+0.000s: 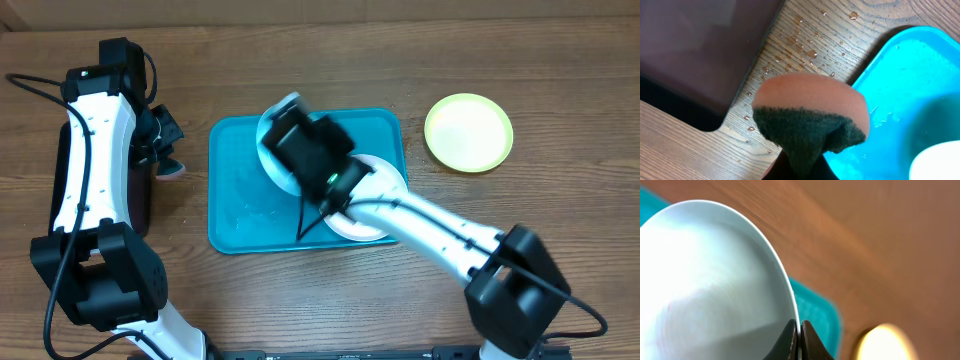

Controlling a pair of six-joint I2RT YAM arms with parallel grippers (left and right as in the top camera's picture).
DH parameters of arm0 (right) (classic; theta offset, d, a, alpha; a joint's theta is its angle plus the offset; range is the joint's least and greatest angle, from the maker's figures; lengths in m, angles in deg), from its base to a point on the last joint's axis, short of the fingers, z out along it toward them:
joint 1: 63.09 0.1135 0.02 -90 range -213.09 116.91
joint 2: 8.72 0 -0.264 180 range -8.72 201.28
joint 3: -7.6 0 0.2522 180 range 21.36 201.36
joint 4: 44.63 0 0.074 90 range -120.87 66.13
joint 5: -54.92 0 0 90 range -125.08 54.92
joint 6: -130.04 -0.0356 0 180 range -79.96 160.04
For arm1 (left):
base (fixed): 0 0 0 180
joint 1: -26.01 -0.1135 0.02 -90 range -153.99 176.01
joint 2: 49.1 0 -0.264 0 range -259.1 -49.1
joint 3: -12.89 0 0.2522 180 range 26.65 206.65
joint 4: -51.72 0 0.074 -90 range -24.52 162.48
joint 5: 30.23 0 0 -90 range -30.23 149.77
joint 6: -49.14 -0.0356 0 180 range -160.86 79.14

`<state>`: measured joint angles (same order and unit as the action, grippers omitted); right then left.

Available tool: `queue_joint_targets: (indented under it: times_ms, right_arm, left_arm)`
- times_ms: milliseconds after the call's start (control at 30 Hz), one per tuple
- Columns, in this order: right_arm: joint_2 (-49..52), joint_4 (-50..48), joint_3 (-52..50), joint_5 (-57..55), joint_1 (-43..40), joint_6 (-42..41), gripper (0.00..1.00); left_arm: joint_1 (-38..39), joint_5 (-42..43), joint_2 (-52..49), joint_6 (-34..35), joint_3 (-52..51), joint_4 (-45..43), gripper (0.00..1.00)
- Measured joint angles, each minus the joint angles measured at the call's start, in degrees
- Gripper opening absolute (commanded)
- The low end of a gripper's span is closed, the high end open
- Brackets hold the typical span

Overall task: Clean dirty plates on tray and stack at the side
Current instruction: 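Lift the white plate with the right gripper and carry it right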

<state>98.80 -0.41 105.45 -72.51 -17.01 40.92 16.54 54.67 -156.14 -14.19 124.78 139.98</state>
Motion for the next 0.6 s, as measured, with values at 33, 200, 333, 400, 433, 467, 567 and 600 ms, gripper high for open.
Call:
queue_joint_targets:
  times_ms: [33, 200, 333, 400, 433, 467, 567, 600]
  right_arm:
    - [0.0, 0.57, 0.0, 3.41, -2.51, -4.11, 0.04]
    - [-0.02, 2.36, 0.0, 25.27, -16.65, -18.1, 0.04]
    - [-0.02, 6.71, 0.0, 40.89, -29.24, -24.11, 0.04]
    - [-0.02, 10.08, 0.02, 44.04, -33.94, -25.42, 0.04]
    - [-0.09, 11.98, 0.02, 44.83, -35.82, -25.92, 0.04]
    - [-0.11, 13.81, 0.02, 45.16, -38.07, -26.43, 0.04]
    - [-0.11, 16.24, 0.02, 44.65, -43.01, -27.21, 0.04]
    - [-0.11, 16.46, 0.0, 44.37, -44.3, -27.32, 0.04]
  left_arm:
    - [0.0, 0.04, 0.0, 0.0, 0.0, 0.0, 0.04]
    - [0.0, 0.22, 0.0, 0.0, -0.17, -0.15, 0.04]
    - [0.0, 0.22, 0.0, 0.0, -0.33, -0.42, 0.04]
    - [0.0, 0.22, 0.0, 0.0, -0.35, -0.68, 0.04]
    - [0.0, 0.24, 0.0, 0.0, -0.35, -0.87, 0.04]
    - [0.0, 0.22, 0.0, 0.0, -0.37, -1.05, 0.04]
    - [0.0, 0.22, 0.0, 0.0, -0.39, -1.53, 0.04]
    - [0.0, 0.22, 0.0, 0.0, -0.39, -1.62, 0.04]
